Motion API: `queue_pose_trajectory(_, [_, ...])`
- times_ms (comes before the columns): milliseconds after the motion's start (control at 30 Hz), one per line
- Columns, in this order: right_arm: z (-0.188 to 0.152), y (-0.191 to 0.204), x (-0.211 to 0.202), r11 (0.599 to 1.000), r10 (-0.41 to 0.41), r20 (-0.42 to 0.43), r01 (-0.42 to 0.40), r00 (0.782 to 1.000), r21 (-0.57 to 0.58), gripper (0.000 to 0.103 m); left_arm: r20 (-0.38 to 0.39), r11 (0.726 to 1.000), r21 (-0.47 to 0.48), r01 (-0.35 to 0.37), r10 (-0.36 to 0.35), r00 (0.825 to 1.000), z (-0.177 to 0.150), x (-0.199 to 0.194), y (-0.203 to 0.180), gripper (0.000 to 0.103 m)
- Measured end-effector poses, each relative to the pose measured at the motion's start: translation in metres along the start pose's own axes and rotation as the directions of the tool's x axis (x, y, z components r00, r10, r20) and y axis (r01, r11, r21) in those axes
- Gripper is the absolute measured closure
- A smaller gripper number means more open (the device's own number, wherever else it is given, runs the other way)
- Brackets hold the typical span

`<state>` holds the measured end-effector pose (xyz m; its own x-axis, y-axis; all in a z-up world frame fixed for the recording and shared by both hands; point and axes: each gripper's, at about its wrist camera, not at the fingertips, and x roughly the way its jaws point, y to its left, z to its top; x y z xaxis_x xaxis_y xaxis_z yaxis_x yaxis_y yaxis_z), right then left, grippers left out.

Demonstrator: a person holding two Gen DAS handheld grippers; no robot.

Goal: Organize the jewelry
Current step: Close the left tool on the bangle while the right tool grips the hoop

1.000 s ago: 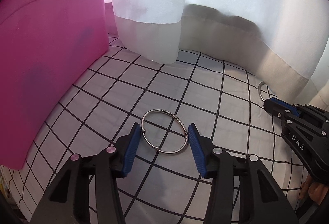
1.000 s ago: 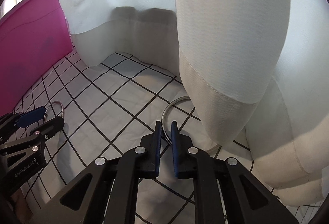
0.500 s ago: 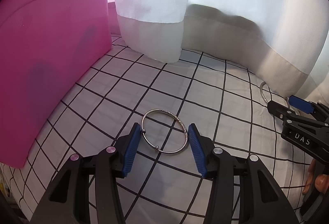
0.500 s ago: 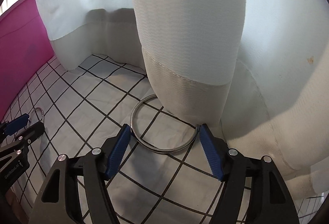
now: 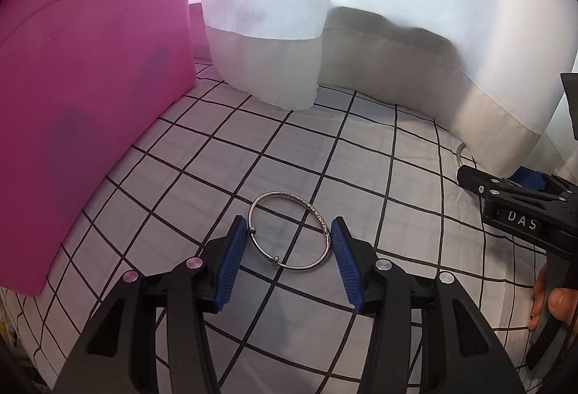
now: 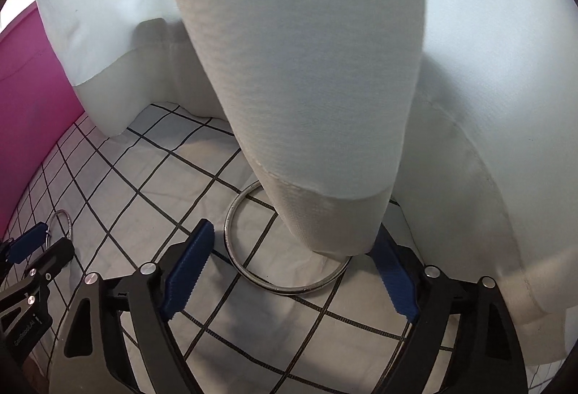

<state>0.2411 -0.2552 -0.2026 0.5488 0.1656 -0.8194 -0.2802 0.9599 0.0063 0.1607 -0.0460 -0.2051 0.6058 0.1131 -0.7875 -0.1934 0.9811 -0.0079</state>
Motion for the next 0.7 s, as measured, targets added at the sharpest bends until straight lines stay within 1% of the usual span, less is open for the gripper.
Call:
queue_pose_trajectory(33, [-0.003, 0.001, -0.004, 1.0, 0.003, 0.003, -0.003, 1.0, -0.006, 0.032, -0.001, 1.0, 0.0, 0.001, -0.001, 1.0, 0.0, 0.0, 0.0, 0.055])
queue_pose_trajectory(300, [-0.032, 0.009, -0.026, 0.999, 0.042, 0.007, -0.042, 0.999, -0.034, 0.032, -0.001, 1.0, 0.0, 0.004, -0.004, 1.0, -0.003, -0.002, 0.001, 0.055])
queue_pose_trajectory(400, [-0.045, 0.01, -0.036, 0.998, 0.059, 0.011, -0.058, 0.998, -0.028, 0.032, -0.001, 1.0, 0.0, 0.004, -0.004, 1.0, -0.003, -0.002, 0.001, 0.055])
queue_pose_trajectory(600, [-0.068, 0.0, -0.056, 0.996, 0.09, 0.027, -0.09, 0.996, 0.003, 0.032, -0.01, 1.0, -0.014, 0.016, -0.016, 1.0, -0.006, -0.006, 0.005, 0.056])
queue_pose_trajectory(633, [-0.065, -0.004, -0.055, 0.995, 0.097, 0.032, -0.097, 0.995, 0.008, 0.032, -0.011, 1.0, -0.012, 0.017, -0.017, 1.0, -0.007, -0.006, 0.006, 0.056])
queue_pose_trajectory(700, [-0.072, -0.006, -0.063, 0.994, 0.106, 0.043, -0.106, 0.993, 0.013, 0.032, -0.012, 1.0, -0.012, 0.021, -0.021, 1.0, -0.01, -0.009, 0.007, 0.056])
